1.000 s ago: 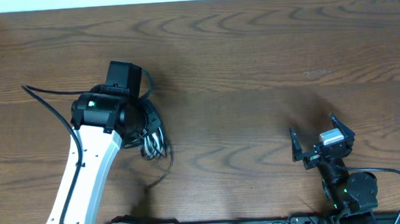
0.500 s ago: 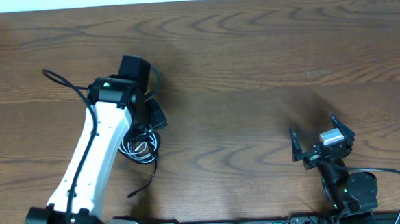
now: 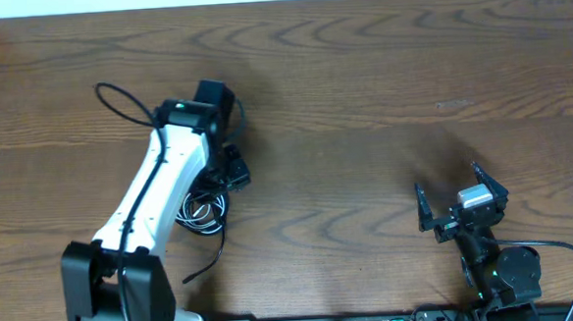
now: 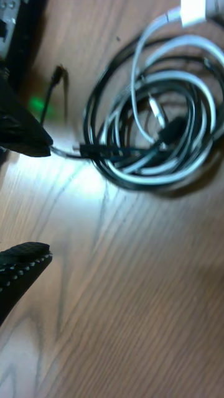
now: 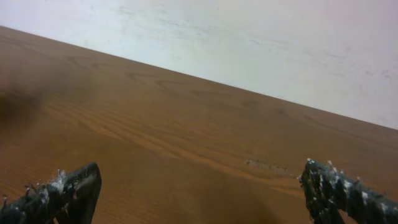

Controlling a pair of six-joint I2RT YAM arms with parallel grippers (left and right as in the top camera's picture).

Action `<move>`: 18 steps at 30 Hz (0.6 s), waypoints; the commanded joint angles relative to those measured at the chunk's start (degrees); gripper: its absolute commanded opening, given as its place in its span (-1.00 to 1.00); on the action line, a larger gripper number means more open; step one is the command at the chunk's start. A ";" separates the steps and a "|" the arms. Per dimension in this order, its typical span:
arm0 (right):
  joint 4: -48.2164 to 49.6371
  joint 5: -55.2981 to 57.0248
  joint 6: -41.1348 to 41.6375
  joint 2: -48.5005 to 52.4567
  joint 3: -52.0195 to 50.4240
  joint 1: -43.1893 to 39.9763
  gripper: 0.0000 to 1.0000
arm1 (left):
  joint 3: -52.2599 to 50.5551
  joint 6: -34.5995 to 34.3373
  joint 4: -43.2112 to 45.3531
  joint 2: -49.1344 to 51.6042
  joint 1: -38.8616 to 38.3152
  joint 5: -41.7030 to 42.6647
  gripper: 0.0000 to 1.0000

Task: Untangle cables
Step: 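Carry the held cable coil toward the table center with the left gripper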

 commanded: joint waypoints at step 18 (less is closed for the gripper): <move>-0.22 0.28 -0.61 -0.04 -0.07 0.13 0.99 | -0.17 -3.19 10.69 8.76 -16.92 -0.46 -0.01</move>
